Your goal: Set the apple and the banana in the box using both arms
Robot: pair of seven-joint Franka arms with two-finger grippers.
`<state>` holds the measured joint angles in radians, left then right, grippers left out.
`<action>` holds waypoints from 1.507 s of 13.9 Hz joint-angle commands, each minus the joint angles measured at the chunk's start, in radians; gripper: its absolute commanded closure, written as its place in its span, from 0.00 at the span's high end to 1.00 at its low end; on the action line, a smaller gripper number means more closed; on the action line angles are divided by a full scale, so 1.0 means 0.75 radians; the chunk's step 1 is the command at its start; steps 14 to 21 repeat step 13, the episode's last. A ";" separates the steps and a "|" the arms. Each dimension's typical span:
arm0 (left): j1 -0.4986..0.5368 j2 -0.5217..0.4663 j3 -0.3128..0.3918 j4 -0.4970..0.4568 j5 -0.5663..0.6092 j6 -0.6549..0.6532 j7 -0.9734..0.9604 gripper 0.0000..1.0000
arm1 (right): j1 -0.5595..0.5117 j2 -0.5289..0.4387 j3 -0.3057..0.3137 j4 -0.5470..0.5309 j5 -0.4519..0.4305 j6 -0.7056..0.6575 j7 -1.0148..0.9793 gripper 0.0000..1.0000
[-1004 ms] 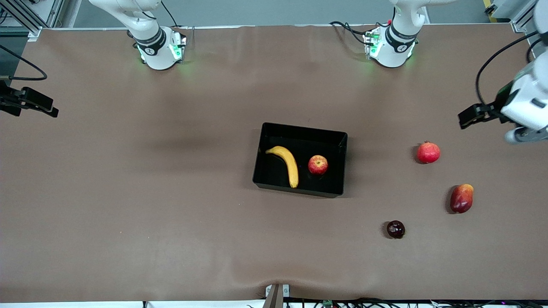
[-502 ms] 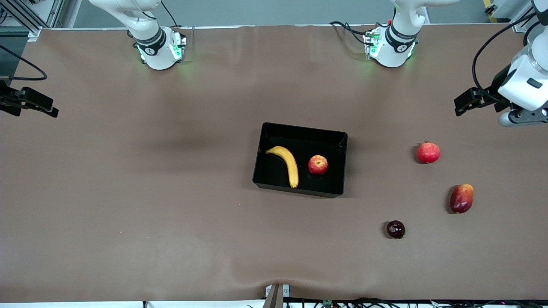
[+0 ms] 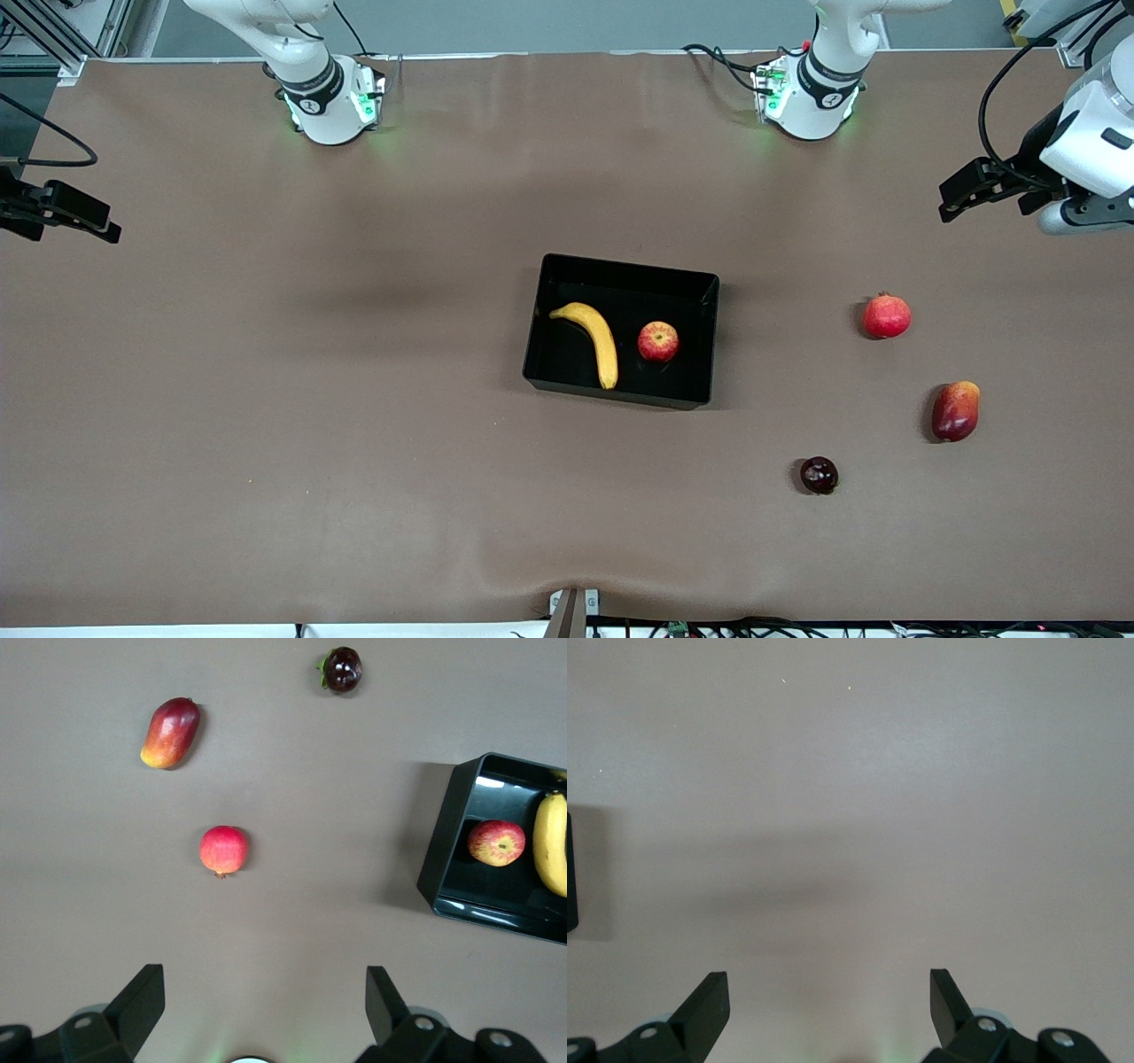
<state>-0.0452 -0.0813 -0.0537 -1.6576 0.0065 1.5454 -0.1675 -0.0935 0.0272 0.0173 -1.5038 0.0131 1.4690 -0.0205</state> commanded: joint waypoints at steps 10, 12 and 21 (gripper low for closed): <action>0.007 0.000 0.002 0.050 -0.021 -0.013 0.029 1.00 | -0.021 0.005 0.018 0.019 -0.013 -0.012 0.005 1.00; 0.011 0.002 0.000 0.050 -0.015 -0.029 0.029 1.00 | -0.021 0.005 0.018 0.019 -0.013 -0.012 0.005 1.00; 0.011 0.002 0.000 0.050 -0.013 -0.034 0.027 1.00 | -0.021 0.005 0.018 0.019 -0.013 -0.012 0.005 1.00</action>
